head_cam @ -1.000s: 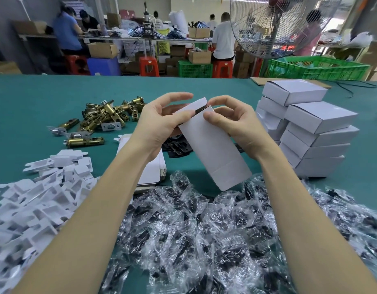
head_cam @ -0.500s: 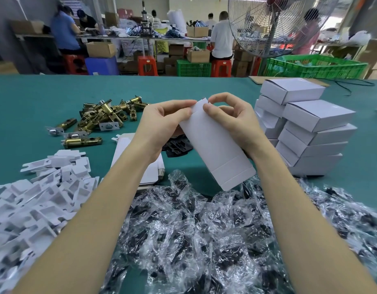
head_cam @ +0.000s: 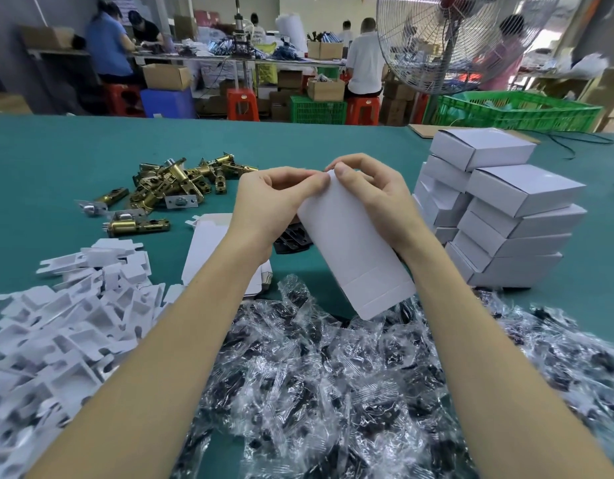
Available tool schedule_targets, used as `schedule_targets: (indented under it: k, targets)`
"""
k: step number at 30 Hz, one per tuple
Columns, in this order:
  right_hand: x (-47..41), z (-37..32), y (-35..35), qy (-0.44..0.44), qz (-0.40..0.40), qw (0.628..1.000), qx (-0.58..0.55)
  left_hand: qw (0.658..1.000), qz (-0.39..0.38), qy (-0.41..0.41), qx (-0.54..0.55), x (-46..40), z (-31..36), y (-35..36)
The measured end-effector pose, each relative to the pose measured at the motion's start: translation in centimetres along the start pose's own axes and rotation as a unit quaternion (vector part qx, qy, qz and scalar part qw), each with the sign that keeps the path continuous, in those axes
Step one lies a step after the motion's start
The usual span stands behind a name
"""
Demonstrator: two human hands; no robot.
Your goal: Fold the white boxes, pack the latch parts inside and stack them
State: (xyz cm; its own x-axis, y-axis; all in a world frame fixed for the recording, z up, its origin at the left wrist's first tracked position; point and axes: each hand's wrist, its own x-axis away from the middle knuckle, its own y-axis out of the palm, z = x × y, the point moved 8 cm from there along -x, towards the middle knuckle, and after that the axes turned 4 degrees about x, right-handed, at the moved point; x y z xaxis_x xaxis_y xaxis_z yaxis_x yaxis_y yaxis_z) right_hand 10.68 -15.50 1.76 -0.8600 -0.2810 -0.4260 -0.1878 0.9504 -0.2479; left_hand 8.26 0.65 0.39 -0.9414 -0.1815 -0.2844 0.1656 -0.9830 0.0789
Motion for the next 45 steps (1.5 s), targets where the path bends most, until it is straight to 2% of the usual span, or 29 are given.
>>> schedule_targets:
  k: [5, 10, 14, 19, 25, 30, 33, 35, 37, 39, 41, 43, 45]
  targets:
    - [-0.2, 0.2, 0.5, -0.004, -0.010, 0.999, -0.032, 0.997, -0.015, -0.062, 0.034, 0.0, -0.9, 0.4]
    - [-0.3, 0.3, -0.4, -0.019, 0.047, 0.998, -0.023, 0.997, -0.061, -0.022, 0.050, 0.1, -0.5, 1.4]
    - [-0.3, 0.7, -1.3, 0.007, 0.080, 0.996, -0.034, 0.992, -0.119, 0.010, 0.031, 0.0, -0.5, 1.8]
    - [-0.2, 1.3, -0.9, 0.040, 0.092, 0.993, -0.063, 0.997, -0.031, 0.069, 0.009, -0.1, -0.4, 0.6]
    - [-0.3, 1.3, 0.0, 0.037, 0.056, 0.993, -0.100, 0.998, -0.007, 0.041, 0.054, 0.1, -1.1, 0.5]
    - [-0.2, 2.6, -1.0, 0.104, 0.095, 0.987, -0.077, 0.991, -0.113, -0.025, 0.062, -0.2, -2.2, 1.4]
    - [0.0, 3.9, -1.1, 0.164, 0.101, 0.979, -0.063, 0.990, -0.117, -0.042, 0.061, -0.1, -3.0, 1.6]
    - [0.1, 4.4, -1.0, 0.195, 0.076, 0.977, -0.046, 0.994, -0.079, -0.057, 0.052, -0.1, -3.7, 1.4]
    - [0.1, 4.6, -0.6, 0.198, 0.021, 0.975, -0.101, 0.993, -0.036, -0.095, 0.066, -0.3, -4.6, 0.9]
    - [0.4, 4.7, 0.0, 0.187, -0.071, 0.969, -0.148, 0.982, -0.013, -0.156, 0.106, -0.5, -5.5, 0.6]
    - [1.0, 4.9, 0.5, 0.163, -0.161, 0.968, -0.097, 0.970, -0.021, -0.208, 0.126, -0.1, -6.1, 0.7]
    - [1.2, 5.6, 0.1, 0.151, -0.173, 0.973, 0.003, 0.969, -0.054, -0.226, 0.078, 0.3, -6.5, 0.9]
    - [1.2, 6.5, -0.5, 0.170, -0.147, 0.974, 0.035, 0.974, -0.071, -0.211, -0.034, 0.5, -6.3, 0.4]
